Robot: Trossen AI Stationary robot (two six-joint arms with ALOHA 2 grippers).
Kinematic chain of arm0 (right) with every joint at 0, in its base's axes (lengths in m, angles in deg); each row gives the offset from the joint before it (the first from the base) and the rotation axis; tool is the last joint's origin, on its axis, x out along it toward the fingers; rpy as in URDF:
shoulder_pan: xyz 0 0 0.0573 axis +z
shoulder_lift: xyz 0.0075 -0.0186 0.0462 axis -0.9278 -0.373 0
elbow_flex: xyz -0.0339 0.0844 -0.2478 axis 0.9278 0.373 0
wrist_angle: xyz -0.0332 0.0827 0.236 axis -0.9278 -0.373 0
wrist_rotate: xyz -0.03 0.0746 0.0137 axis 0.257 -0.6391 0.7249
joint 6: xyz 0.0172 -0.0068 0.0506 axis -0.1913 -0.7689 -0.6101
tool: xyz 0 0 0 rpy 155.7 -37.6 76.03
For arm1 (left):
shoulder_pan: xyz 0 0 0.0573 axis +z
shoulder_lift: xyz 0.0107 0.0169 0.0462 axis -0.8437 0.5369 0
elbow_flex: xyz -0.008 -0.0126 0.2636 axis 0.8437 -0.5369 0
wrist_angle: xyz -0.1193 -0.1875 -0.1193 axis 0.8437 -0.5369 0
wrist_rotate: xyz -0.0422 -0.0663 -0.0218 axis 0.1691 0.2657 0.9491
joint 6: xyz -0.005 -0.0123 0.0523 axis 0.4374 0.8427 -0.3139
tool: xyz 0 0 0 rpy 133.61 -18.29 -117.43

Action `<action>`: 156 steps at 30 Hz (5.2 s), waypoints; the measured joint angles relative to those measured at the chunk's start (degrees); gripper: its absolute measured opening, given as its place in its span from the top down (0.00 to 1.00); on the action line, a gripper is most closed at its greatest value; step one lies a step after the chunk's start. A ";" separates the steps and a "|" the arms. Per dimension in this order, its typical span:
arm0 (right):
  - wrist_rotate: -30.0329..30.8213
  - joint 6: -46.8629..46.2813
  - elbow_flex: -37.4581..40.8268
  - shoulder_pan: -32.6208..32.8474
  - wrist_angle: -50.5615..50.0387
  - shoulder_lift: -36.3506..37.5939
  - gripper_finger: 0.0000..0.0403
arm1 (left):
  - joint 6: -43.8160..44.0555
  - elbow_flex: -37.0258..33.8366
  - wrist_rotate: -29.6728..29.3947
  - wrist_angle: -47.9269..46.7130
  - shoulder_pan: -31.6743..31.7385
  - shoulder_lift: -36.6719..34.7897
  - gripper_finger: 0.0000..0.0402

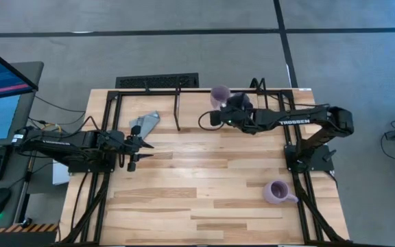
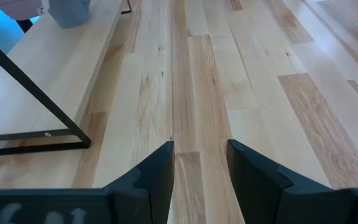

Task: Stack small to large cups/mugs on shelf
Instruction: Put the left purple cup on the shelf

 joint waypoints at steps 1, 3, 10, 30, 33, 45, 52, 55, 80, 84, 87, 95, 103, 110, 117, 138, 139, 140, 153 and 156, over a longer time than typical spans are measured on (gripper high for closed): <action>1.43 -1.58 0.00 0.28 -1.72 -0.12 0.84 | 0.00 0.00 0.00 0.00 0.00 0.00 0.65; 3.16 -4.65 0.00 0.97 -4.02 -0.97 0.84 | 0.00 0.00 0.00 0.01 0.01 0.01 0.65; 4.26 -6.84 0.05 3.51 -4.17 -2.27 0.84 | -0.04 0.00 0.00 0.22 0.01 0.02 0.65; 5.74 -9.27 -0.07 3.49 3.48 -11.29 0.84 | -0.13 0.00 -0.02 0.28 0.02 0.02 0.65; 6.29 -9.27 -0.07 3.48 3.41 -11.28 0.84 | -0.13 0.00 -0.02 0.31 0.02 0.02 0.65; 6.49 -9.71 -0.07 3.48 3.40 -11.28 0.84 | -0.15 0.00 -0.02 0.39 0.02 0.00 0.65; 6.21 -9.73 -0.07 3.64 3.02 -11.25 0.84 | -0.11 0.00 -0.02 0.39 0.02 0.02 0.65; 6.19 -9.73 -0.07 3.64 3.01 -11.25 0.84 | -0.11 0.00 -0.02 0.39 0.02 0.02 0.65; 6.17 -10.95 -0.09 3.53 1.71 -11.23 0.83 | -0.07 0.00 -0.03 0.37 0.02 0.00 0.65; 6.11 -11.16 -0.09 3.42 1.70 -11.23 0.83 | -0.07 0.00 -0.02 0.37 0.02 0.02 0.65; 6.10 -11.17 -0.09 3.33 1.70 -11.23 0.82 | -0.07 0.00 -0.02 0.35 0.02 0.02 0.65; 6.08 -11.20 -0.09 3.33 1.72 -11.23 0.82 | -0.09 0.00 -0.02 0.35 0.02 0.00 0.65; 5.90 -12.70 -0.09 3.33 1.72 -11.23 0.82 | -0.09 0.00 -0.02 0.33 0.02 0.00 0.65; 5.90 -12.73 -0.09 3.33 1.70 -11.21 0.82 | -0.11 0.00 -0.02 0.33 0.02 0.00 0.65; 5.87 -12.69 -0.09 3.33 1.71 -11.21 0.82 | -0.11 0.00 -0.02 0.31 0.02 0.00 0.65; 5.82 -12.73 -0.13 3.31 1.84 -11.14 0.67 | -0.09 0.00 -0.02 0.33 0.02 0.00 0.65; 5.82 -12.73 -0.13 3.31 1.83 -11.14 0.66 | -0.09 0.00 -0.02 0.33 0.00 0.00 0.65; 5.66 -12.73 -0.13 3.31 1.83 -11.14 0.65 | -0.09 0.00 -0.02 0.33 0.02 0.00 0.65; 3.45 -12.77 -0.13 3.31 2.58 -11.14 0.65 | -0.04 0.00 -0.02 0.33 0.02 0.00 0.65; 3.24 -12.75 -0.13 3.31 3.04 -11.14 0.65 | -0.04 0.00 -0.02 0.33 0.00 0.01 0.65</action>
